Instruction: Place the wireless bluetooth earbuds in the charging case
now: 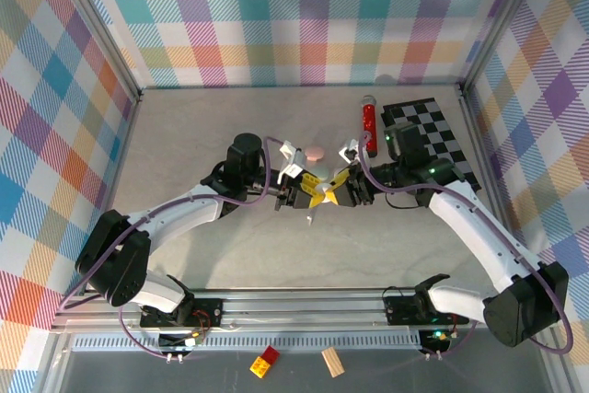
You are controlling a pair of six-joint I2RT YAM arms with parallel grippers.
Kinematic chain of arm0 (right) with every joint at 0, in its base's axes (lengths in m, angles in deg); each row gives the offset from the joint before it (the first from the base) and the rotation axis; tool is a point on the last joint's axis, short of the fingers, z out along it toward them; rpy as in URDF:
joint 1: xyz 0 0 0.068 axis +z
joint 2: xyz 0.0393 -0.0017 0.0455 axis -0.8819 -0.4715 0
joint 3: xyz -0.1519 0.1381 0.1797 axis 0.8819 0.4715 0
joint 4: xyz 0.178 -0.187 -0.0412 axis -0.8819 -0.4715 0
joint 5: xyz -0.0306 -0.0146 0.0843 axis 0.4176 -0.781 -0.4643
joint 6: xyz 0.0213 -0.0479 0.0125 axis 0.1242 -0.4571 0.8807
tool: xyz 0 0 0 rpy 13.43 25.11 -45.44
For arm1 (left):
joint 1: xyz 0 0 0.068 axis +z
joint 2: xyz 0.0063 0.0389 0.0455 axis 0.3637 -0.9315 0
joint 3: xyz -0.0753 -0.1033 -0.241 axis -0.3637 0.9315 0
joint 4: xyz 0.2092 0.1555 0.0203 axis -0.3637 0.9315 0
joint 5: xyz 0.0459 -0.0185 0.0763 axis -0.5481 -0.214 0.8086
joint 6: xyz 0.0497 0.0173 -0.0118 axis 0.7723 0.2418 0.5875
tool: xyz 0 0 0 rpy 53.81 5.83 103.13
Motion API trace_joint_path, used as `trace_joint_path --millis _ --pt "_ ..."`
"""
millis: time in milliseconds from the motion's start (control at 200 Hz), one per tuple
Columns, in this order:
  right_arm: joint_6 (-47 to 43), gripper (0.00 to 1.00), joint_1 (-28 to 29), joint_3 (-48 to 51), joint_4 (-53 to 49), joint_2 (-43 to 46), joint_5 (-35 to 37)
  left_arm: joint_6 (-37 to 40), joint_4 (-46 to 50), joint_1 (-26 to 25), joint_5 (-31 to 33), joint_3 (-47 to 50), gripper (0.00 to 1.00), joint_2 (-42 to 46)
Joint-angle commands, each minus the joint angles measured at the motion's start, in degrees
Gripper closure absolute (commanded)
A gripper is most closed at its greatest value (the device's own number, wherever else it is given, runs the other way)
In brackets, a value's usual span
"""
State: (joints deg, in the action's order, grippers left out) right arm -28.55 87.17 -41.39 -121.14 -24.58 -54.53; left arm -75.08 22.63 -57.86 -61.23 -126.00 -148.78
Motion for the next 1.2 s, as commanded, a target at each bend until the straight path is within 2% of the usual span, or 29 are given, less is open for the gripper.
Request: trace_joint_path --millis 0,175,210,255,340,445,535,620,850,1005,1195 --pt "-2.4 0.7 0.0 -0.9 0.7 -0.5 -2.7 -1.0 -1.4 0.0 -3.0 -2.3 0.84 0.1" --pt "-2.7 0.82 0.0 1.3 2.8 2.2 0.6 -1.3 -1.4 0.1 -2.5 -2.6 0.81 0.1" --pt "-2.3 0.82 0.0 1.9 3.7 2.9 1.0 -1.4 -1.7 0.0 -2.2 -2.5 0.77 0.1" --pt "-1.6 0.82 0.0 2.5 4.9 3.8 1.8 -2.7 -3.5 -0.1 -1.6 -2.1 0.62 0.0" --pt "0.5 0.81 -0.2 4.5 8.8 5.8 3.5 -10.0 -15.2 0.0 1.1 0.5 0.45 -0.4" --pt "3.4 0.83 -0.7 6.7 14.5 8.5 5.0 -21.5 -33.9 0.1 4.3 3.2 0.38 -2.7" --pt "6.1 0.84 -1.4 8.0 18.9 10.2 5.4 -30.0 -47.2 0.1 5.8 4.2 0.38 -5.9" --pt "7.5 0.84 -1.8 8.5 21.5 11.2 6.0 -34.0 -53.8 0.1 6.8 4.9 0.36 -8.0" --pt "9.9 0.85 -2.4 8.4 23.9 12.4 8.7 -31.1 -50.5 0.2 7.6 6.0 0.34 -6.6" --pt "9.8 0.85 -2.4 7.7 23.6 12.2 7.8 -27.9 -46.8 0.2 6.6 5.9 0.44 -6.3" --pt "10.3 0.85 -2.4 7.9 24.2 12.5 6.7 -26.6 -44.5 0.1 6.0 5.0 0.5 -6.7"
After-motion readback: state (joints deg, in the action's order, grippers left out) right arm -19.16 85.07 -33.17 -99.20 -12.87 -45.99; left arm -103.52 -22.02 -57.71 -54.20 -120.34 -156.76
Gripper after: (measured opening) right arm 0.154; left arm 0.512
